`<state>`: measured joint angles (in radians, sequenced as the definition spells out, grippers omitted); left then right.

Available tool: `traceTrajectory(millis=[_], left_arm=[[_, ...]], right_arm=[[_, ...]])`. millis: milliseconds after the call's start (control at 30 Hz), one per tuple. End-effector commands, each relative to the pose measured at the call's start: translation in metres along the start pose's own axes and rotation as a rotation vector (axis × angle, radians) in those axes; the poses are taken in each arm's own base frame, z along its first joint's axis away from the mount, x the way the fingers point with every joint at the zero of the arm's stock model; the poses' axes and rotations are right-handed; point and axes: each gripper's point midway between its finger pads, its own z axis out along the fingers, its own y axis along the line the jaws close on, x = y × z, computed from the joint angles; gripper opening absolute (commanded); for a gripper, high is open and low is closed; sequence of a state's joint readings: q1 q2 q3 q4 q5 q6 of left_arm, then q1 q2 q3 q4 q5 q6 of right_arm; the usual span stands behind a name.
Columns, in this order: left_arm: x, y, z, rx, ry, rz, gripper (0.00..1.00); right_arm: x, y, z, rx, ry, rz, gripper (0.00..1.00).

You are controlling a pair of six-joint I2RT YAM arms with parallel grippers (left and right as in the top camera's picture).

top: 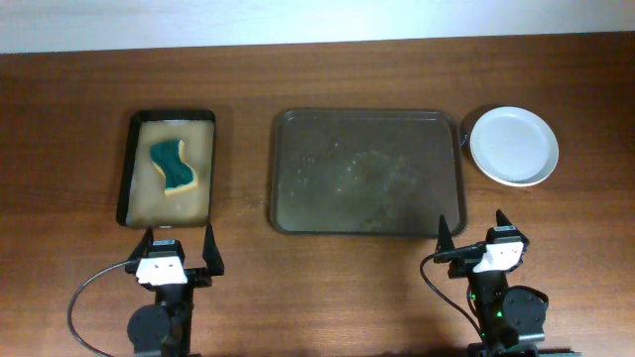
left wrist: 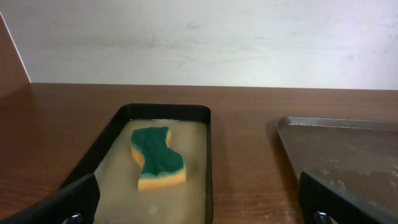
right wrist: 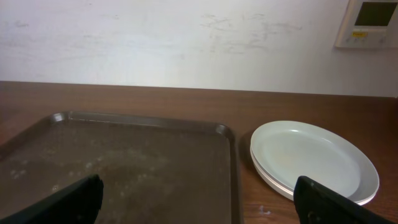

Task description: Clean dirty plates on tray and stack at the side

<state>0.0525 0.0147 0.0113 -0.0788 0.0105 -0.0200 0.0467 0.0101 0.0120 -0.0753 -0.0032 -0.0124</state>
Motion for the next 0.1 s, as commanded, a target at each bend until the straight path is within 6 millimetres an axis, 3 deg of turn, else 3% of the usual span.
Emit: traceTrajectory(millis=[0,67], left_arm=[[-0.0002,0.0005,-0.0005,-0.005,-0.003,-0.01,0.99],[-0.0002,0.0006,-0.0005,-0.006,-0.003,-0.01,0.99]], right_arm=[[0.0031,-0.0002,0.0001,0.003,0.006,-0.007,0.98],[0.0032,-0.0003,0.0001,0.004,0.006,-0.007,0.98]])
